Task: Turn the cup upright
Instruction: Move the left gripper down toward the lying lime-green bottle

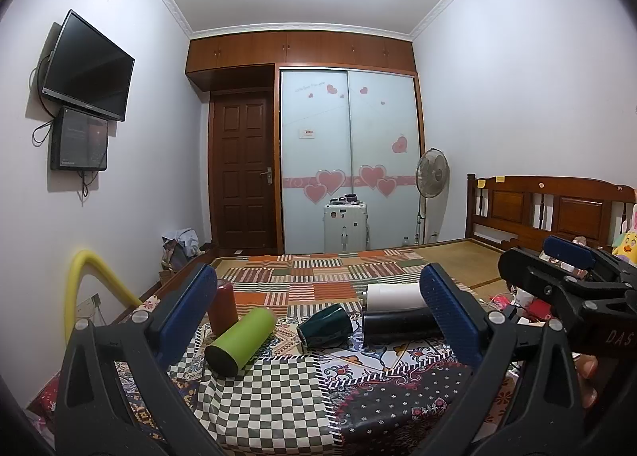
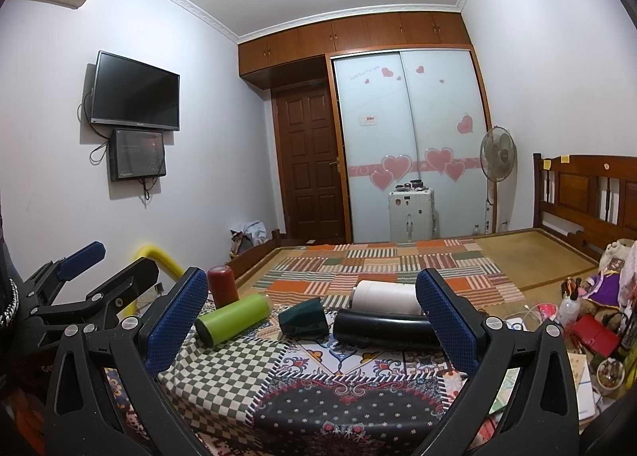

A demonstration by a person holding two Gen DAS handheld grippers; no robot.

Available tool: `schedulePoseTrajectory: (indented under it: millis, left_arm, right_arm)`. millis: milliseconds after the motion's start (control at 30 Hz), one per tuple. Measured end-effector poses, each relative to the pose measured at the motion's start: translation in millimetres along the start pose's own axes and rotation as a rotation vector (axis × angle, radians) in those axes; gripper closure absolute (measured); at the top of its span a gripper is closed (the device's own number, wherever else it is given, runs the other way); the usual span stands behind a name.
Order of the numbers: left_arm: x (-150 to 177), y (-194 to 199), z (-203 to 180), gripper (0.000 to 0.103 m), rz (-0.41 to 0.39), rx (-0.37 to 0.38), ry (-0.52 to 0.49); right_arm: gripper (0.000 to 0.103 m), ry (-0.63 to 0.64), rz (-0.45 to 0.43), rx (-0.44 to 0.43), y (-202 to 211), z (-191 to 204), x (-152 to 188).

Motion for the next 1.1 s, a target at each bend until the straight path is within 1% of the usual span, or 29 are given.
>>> schedulePoseTrajectory:
  millis: [233, 333, 367, 533, 667, 700, 800, 867, 967, 1067, 1100]
  left_arm:
    - [6, -10, 6, 0.0, 0.023, -0.008, 0.009]
    - [14, -24, 9, 0.0, 0.051, -0.025, -0.003]
    - [19, -33, 11, 0.0, 0.074, -0.023, -0.009]
    - [41, -88, 25, 0.0, 0.215, -0.024, -0.039]
    - [64, -143, 39, 0.0, 0.356, -0.017, -0.055]
    - [69, -155, 41, 0.001, 0.386, -0.017, -0.062]
    - [90, -198, 52, 0.011, 0.489, -0.028, -0.103]
    - [104, -225, 59, 0.012, 0.554, -0.009, -0.12]
    - [121, -261, 69, 0.012, 0.641, 0.041, -0.129]
    - [140, -294, 80, 0.012, 0.759, 0.054, -0.139]
    - [146, -303, 84, 0.014, 0.793, 0.057, -0.139]
  right_arm:
    - [0.0, -0.002, 0.01, 0.0, -4, -1, 1]
    - [0.0, -0.004, 0.022, 0.004, -10, -3, 5]
    - [0.0, -0.005, 0.03, 0.006, -13, -5, 7]
    - [0.0, -0.018, 0.095, 0.031, -39, -21, 25]
    - [0.0, -0.041, 0.156, 0.047, -64, -37, 41]
    - [0.0, -0.047, 0.17, 0.051, -71, -42, 44]
    - [0.0, -0.055, 0.206, 0.062, -88, -53, 53]
    - [0.0, -0.058, 0.227, 0.062, -99, -58, 58]
    - [0.0, -0.054, 0.256, 0.064, -112, -62, 63]
    - [0.0, -0.042, 0.279, 0.059, -124, -65, 69]
    - [0.0, -0.038, 0.284, 0.057, -127, -64, 71]
Point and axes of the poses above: each gripper's, at about its wrist camera, not at the fingertips, and y roughly against the way its jaws point, z to its left, x to its underside, the point moved 5 cm from there along -y, roughly the way its jaws point, and after that the axes turned 11 degrees about -x, right-handed, at the moved point
